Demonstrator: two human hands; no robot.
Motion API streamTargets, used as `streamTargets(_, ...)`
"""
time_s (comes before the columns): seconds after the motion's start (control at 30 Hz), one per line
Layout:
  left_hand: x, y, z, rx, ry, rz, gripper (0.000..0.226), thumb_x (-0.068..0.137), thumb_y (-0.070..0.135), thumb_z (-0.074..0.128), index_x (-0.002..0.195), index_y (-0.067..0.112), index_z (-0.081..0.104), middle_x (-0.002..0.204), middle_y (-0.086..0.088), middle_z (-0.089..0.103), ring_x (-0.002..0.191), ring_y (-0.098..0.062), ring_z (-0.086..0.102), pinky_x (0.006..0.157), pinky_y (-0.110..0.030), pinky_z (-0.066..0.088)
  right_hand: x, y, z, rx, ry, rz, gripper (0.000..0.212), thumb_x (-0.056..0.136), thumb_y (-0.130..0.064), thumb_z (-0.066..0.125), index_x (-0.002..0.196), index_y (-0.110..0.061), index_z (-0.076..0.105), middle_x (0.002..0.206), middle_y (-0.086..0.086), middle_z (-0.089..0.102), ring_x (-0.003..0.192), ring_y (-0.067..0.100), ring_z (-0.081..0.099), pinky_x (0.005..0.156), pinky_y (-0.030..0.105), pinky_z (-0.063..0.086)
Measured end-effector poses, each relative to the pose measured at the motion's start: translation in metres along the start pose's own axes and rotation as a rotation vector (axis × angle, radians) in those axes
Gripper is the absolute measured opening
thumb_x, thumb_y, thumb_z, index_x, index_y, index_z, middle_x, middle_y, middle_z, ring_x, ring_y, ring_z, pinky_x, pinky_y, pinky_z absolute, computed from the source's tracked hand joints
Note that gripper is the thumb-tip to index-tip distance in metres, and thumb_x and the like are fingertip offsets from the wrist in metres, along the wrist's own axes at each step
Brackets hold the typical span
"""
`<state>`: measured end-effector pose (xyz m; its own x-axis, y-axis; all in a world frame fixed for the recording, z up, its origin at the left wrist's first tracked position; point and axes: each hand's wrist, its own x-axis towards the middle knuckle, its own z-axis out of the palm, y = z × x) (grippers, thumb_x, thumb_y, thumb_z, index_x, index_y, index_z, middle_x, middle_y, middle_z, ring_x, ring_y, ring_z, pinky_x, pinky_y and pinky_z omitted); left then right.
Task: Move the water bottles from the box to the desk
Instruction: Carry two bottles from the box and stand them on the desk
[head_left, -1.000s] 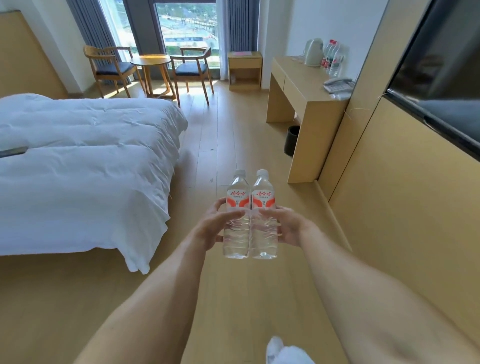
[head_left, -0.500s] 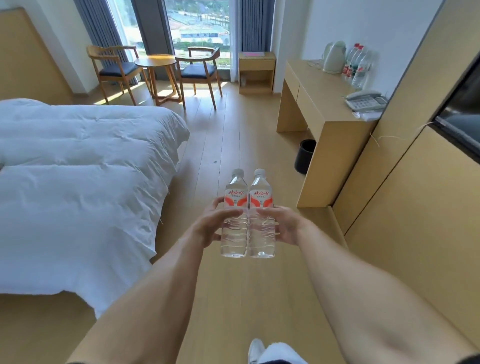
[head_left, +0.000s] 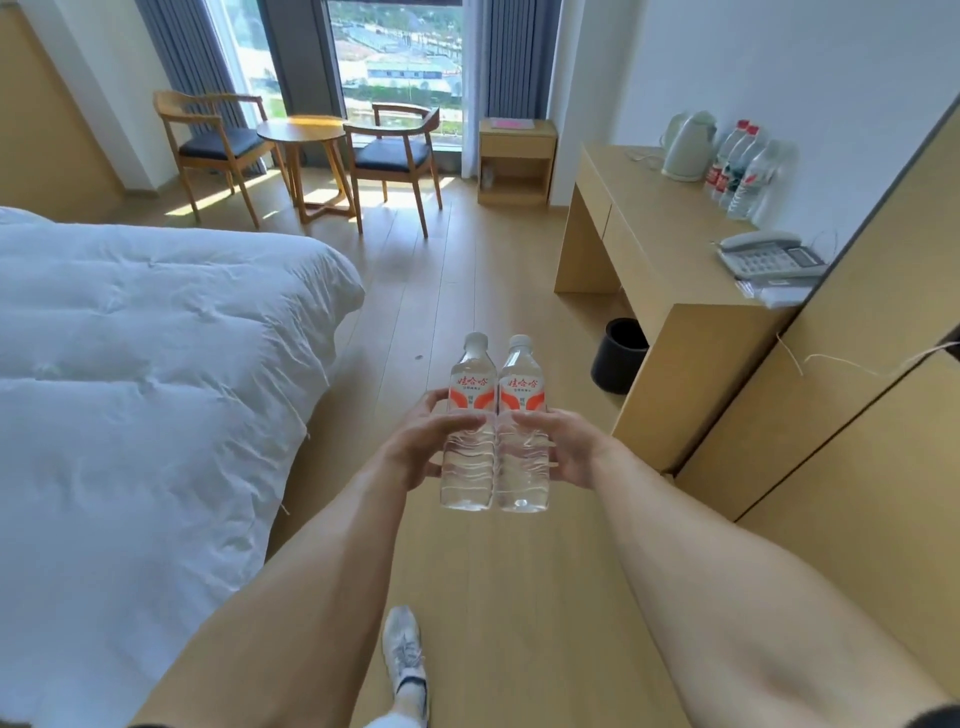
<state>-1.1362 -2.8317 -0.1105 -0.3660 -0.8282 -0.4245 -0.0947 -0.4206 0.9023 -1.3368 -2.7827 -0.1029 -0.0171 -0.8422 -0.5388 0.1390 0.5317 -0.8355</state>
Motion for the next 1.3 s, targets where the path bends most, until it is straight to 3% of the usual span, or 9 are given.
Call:
streamTargets(0.1, 0.055, 0.02, -0.015, 0.01, -0.02, -0.005, 0.07, 0.077, 0.023, 0.085, 0.134, 0.031, 0.045, 0.119, -0.011, 0.068, 0.106, -0.033, 0.068, 0.094, -0.061, 0.051, 0.045, -0.028, -0.001, -0.003, 0.019, -0.006, 0.041, 0.085, -0.026, 0.076, 0.122, -0.014, 0.062, 0.115, 0.01, 0.073, 0.102, 0.03, 0.071, 0.078, 0.041, 0.057)
streamTargets(0.27, 0.158, 0.072, -0.046, 0.035, -0.058, -0.017, 0.07, 0.074, 0.025, 0.088, 0.133, 0.029, 0.049, 0.117, -0.01, 0.07, 0.104, -0.031, 0.07, 0.088, -0.057, 0.056, 0.129, -0.087, 0.001, 0.022, 0.099, -0.009, 0.034, 0.087, -0.026, 0.074, 0.118, -0.019, 0.064, 0.112, 0.008, 0.074, 0.103, 0.029, 0.071, 0.094, 0.048, 0.055)
streamTargets(0.43, 0.245, 0.126, -0.068, 0.049, -0.128, -0.026, 0.073, 0.074, 0.025, 0.087, 0.136, 0.028, 0.048, 0.118, -0.01, 0.069, 0.104, -0.031, 0.068, 0.084, -0.053, 0.057, 0.201, -0.144, 0.001, 0.058, 0.17, -0.014, 0.033, 0.087, -0.026, 0.075, 0.117, -0.018, 0.064, 0.112, 0.008, 0.074, 0.103, 0.029, 0.07, 0.089, 0.046, 0.055)
streamTargets(0.67, 0.338, 0.178, -0.077, 0.063, -0.198, -0.028, 0.081, 0.058, 0.032, 0.087, 0.131, 0.028, 0.051, 0.116, -0.009, 0.07, 0.104, -0.03, 0.069, 0.083, -0.051, 0.057, 0.288, -0.199, -0.019, 0.092, 0.243, -0.007, 0.038, 0.086, -0.027, 0.076, 0.12, -0.016, 0.064, 0.113, 0.009, 0.074, 0.105, 0.03, 0.069, 0.085, 0.043, 0.055)
streamTargets(0.9, 0.444, 0.219, -0.078, 0.092, -0.177, -0.037, 0.078, 0.059, 0.029, 0.085, 0.129, 0.027, 0.052, 0.117, -0.009, 0.069, 0.105, -0.031, 0.068, 0.089, -0.057, 0.055, 0.392, -0.245, -0.056, 0.112, 0.212, -0.003, 0.043, 0.084, -0.028, 0.077, 0.123, -0.015, 0.063, 0.114, 0.01, 0.074, 0.108, 0.031, 0.067, 0.092, 0.046, 0.053)
streamTargets(1.03, 0.52, 0.249, -0.077, 0.108, -0.132, -0.045, 0.063, 0.075, 0.018, 0.084, 0.129, 0.026, 0.052, 0.117, -0.01, 0.069, 0.104, -0.032, 0.068, 0.089, -0.057, 0.055, 0.461, -0.283, -0.081, 0.109, 0.174, -0.014, 0.045, 0.085, -0.027, 0.076, 0.125, -0.015, 0.063, 0.115, 0.01, 0.073, 0.108, 0.032, 0.067, 0.089, 0.045, 0.054)
streamTargets(1.2, 0.606, 0.297, -0.066, 0.109, -0.097, -0.075, 0.061, 0.078, 0.015, 0.082, 0.13, 0.025, 0.052, 0.117, -0.011, 0.069, 0.103, -0.031, 0.069, 0.077, -0.048, 0.057, 0.532, -0.34, -0.118, 0.136, 0.15, -0.005, 0.041, 0.087, -0.025, 0.075, 0.124, -0.014, 0.063, 0.116, 0.011, 0.073, 0.11, 0.033, 0.067, 0.09, 0.046, 0.055)
streamTargets(1.3, 0.652, 0.322, -0.054, 0.101, -0.088, -0.075, 0.06, 0.079, 0.015, 0.081, 0.13, 0.025, 0.052, 0.118, -0.011, 0.069, 0.103, -0.031, 0.068, 0.078, -0.049, 0.057, 0.567, -0.372, -0.143, 0.145, 0.145, -0.009, 0.042, 0.087, -0.024, 0.075, 0.125, -0.014, 0.063, 0.117, 0.012, 0.073, 0.11, 0.034, 0.067, 0.088, 0.046, 0.055)
